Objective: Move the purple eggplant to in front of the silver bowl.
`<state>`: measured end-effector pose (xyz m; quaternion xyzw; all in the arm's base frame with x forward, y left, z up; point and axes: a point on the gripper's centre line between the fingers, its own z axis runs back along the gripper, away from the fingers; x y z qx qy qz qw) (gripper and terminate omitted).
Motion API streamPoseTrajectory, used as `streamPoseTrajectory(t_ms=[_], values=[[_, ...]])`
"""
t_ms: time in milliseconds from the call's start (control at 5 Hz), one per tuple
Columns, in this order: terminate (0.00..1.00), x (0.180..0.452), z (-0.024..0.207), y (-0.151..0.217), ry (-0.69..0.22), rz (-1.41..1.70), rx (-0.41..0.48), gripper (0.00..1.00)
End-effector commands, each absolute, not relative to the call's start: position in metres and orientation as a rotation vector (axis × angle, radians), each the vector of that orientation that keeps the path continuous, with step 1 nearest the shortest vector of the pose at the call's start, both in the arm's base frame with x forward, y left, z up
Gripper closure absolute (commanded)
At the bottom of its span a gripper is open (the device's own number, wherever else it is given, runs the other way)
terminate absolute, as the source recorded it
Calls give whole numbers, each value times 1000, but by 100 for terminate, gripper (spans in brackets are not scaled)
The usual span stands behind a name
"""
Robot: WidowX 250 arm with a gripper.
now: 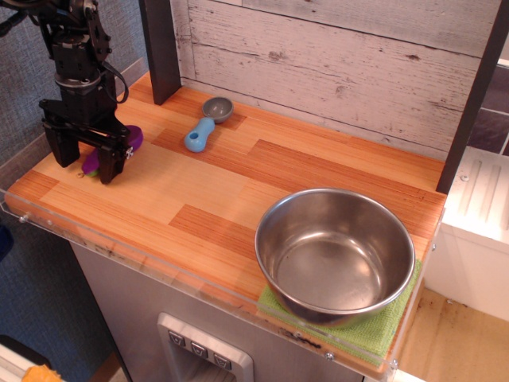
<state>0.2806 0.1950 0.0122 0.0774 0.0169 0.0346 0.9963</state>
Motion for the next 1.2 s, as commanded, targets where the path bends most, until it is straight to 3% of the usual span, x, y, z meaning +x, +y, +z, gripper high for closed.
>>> streamPoseTrajectory(t_ms=[0,200,400,600,1000], values=[[0,284,42,192,-45,39,171,100],[0,283,80,177,-113,31,160,100],[0,286,131,133,-186,46,110,100],[0,308,144,88,-196,47,35,100],[0,336,107,-14,-164,-56,50,100]])
